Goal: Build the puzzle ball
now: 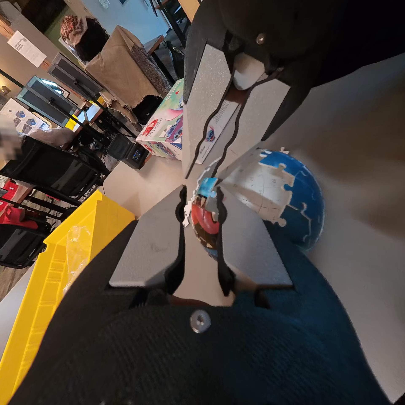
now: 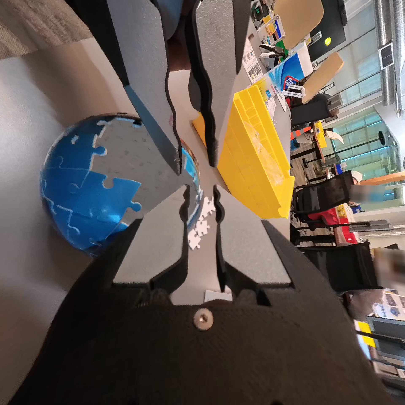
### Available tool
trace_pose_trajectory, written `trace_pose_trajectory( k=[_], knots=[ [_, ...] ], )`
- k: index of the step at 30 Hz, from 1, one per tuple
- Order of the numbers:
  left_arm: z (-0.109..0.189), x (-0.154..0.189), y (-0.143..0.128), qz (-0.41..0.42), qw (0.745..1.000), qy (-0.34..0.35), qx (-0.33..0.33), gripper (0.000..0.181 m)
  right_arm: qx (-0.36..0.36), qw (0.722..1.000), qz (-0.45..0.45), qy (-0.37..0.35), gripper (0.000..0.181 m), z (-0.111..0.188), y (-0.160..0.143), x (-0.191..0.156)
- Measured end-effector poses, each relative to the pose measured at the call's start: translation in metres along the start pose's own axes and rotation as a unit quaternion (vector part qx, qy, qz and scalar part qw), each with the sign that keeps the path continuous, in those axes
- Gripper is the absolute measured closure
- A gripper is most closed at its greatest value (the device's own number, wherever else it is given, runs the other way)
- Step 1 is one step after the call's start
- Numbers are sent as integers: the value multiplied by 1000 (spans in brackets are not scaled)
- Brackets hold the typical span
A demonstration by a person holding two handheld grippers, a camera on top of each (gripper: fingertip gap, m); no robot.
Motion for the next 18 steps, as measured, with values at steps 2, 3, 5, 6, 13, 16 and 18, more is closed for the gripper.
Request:
trace_pose_trajectory(
  k=[2,3,5,6,13,16,18],
  knots=[
    [0,-1,0,8,1000,-1,1,155,-1,1000,10,-1,162,-1,2,0],
    [1,0,0,12,1000,-3,3,154,1,1000,13,1,163,-1,4,-1],
    [2,0,1,17,1000,-7,7,153,1,1000,20,4,162,-3,5,-3],
    [2,1,1,19,1000,-10,8,151,-3,1000,27,3,162,-5,4,-3],
    [18,-3,4,61,996,-44,39,141,-4,999,44,-1,165,-8,6,-3],
    [26,-8,1,95,992,-62,56,140,-4,999,53,2,164,-8,8,-4],
    [29,-10,-4,108,990,-70,57,140,-3,998,60,5,164,-8,10,-5]
  ],
)
Point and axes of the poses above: each gripper's, where its closed fingertips meet, z back along the fingers, y out of its top, x = y × z across the jaws, the point moved 1 cm from there along z, back along the fingers, and after that the axes turned 14 degrees about -z, right-handed, at the moved point
